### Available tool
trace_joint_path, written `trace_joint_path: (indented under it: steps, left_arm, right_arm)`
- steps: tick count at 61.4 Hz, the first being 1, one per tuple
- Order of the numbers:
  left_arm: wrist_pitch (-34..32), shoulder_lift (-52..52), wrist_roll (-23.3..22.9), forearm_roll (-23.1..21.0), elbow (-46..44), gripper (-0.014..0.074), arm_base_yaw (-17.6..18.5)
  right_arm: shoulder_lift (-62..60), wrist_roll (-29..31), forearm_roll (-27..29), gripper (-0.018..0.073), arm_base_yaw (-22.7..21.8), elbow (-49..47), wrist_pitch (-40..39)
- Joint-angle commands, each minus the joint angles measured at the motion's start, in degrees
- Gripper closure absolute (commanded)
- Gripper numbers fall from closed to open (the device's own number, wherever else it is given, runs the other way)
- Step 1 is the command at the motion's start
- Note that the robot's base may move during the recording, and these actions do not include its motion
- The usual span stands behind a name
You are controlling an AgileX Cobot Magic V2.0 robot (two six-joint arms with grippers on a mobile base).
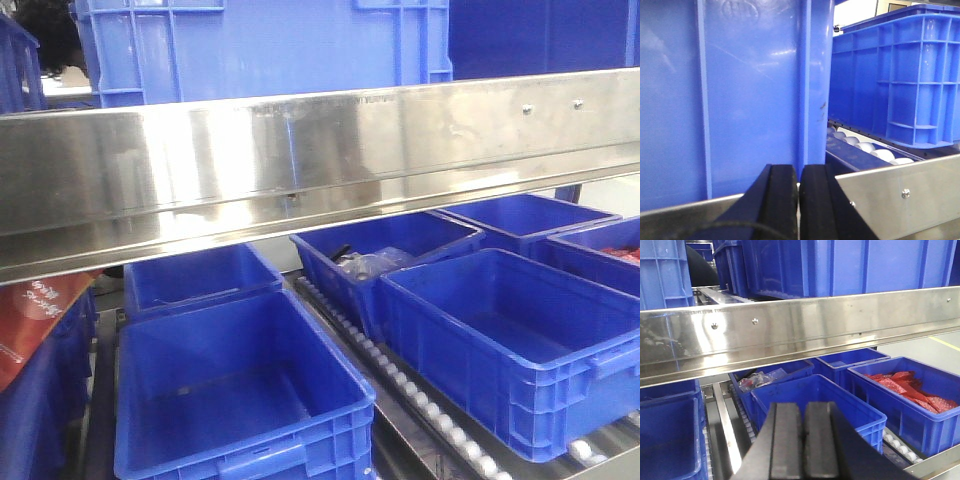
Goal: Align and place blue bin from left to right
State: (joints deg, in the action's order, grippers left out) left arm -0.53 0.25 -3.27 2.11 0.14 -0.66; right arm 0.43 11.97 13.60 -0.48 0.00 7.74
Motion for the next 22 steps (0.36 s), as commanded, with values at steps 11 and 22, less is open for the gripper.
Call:
trace_joint_path:
  steps: [11, 22]
  left_arm:
    - [-1.08, -0.25, -0.03, -0.37, -0.14, 0.0584, -0.32]
    - [-1.08, -0.25, -0.03, -0.37, -0.14, 0.0584, -0.32]
  right_arm:
    - [-0.43, -0.02, 0.11, 0.0631, -0.19, 0.0, -1.74]
    - [-0.43, -0.02, 0.11, 0.0631, -0.19, 0.0, -1.74]
